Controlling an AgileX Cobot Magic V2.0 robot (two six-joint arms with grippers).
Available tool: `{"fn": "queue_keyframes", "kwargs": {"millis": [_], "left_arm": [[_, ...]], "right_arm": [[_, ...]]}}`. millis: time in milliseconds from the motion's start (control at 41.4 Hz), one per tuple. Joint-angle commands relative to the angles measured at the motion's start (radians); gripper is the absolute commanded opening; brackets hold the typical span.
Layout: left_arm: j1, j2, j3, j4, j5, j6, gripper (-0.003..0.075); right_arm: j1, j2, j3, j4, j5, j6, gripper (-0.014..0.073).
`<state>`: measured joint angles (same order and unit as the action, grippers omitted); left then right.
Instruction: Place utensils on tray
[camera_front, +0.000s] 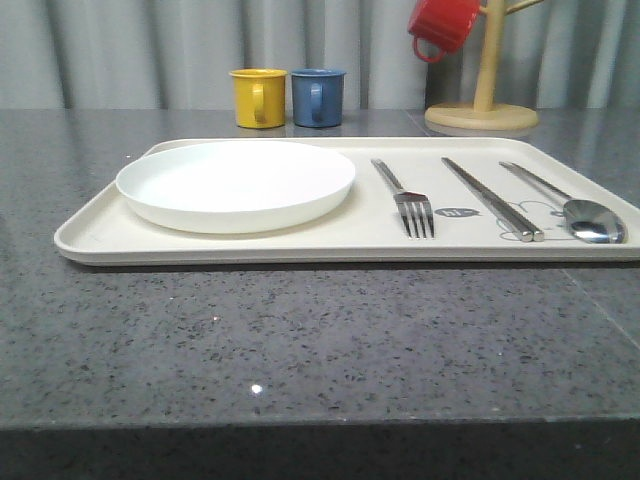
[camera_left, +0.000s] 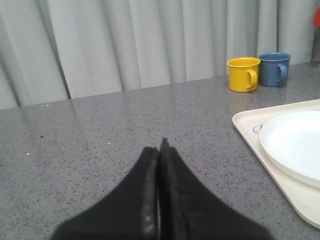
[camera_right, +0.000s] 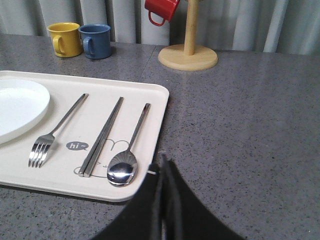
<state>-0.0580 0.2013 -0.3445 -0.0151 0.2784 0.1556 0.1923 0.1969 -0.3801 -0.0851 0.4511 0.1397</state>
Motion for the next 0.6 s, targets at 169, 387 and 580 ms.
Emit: {"fn": "queue_keyframes", "kwargs": {"millis": [169,387,580], "left_arm": [[-0.008,0.011,-0.028,-0.01,-0.077,-0.005,-0.0019],[-0.008,0.004,-0.021,-0.01,-0.079,-0.005,-0.0019],[-0.008,-0.077,0.073,-0.006,-0.079,-0.005,-0.0019]], "right_arm": [[-0.005,0.008,-0.023,-0.007,-0.089,-0.008,-0.0113],[-0.005,0.008,-0.023,-0.007,-0.089,-0.008,-0.0113],[-0.005,0.008,-0.023,-0.007,-0.089,-0.008,-0.0113]]}}
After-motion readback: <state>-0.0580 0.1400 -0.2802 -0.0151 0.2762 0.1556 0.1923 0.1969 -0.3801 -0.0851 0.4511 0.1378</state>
